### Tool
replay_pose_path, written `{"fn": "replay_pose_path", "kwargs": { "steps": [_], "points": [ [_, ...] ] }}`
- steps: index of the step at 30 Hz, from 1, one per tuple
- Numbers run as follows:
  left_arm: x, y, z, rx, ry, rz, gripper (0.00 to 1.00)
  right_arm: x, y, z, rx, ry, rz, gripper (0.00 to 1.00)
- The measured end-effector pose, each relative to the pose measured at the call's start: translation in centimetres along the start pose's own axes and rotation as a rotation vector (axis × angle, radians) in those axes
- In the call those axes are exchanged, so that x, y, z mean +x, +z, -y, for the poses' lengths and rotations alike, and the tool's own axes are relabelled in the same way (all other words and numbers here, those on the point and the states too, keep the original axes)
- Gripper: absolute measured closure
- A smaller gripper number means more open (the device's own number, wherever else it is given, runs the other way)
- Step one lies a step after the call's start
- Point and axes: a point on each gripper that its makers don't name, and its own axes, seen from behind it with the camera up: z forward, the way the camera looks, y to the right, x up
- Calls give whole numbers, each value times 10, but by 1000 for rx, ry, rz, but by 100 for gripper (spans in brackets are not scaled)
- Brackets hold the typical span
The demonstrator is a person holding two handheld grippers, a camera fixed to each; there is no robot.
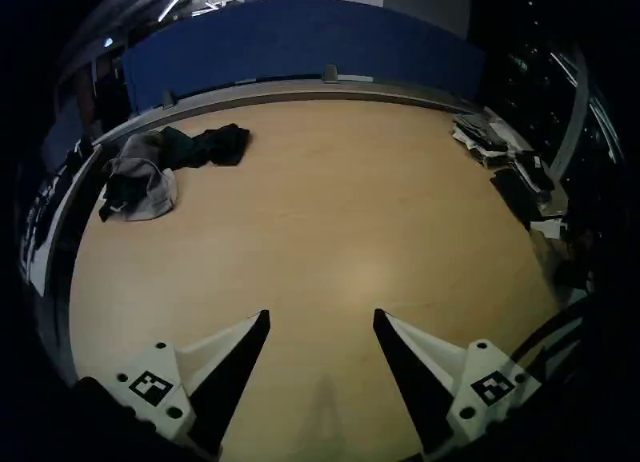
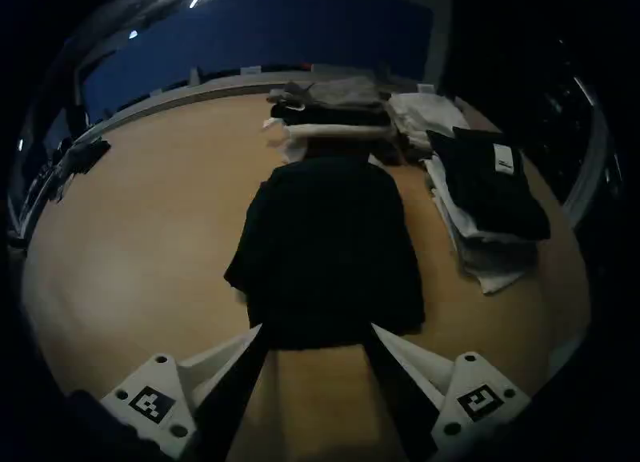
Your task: Fold towel
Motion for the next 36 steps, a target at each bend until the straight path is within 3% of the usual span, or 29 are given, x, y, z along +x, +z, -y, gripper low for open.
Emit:
{"fn": "replay_pose_path", "kwargs": {
  "steps": [9,24,33,36],
  "points": [
    [-2,-1,1,1,-2,0,4,0,1,-1,-13,40,-5,15],
    [2,-3,-3,-4,7,-7,4,1,-1,0,-17,48,-3,14],
    [3,-4,-1,-3,0,-18,4,21,-19,-4,-28,41,-74,0],
    [6,-4,1,-2,-2,-28,4,28,-27,-3,-23,44,-95,0]
  ]
}}
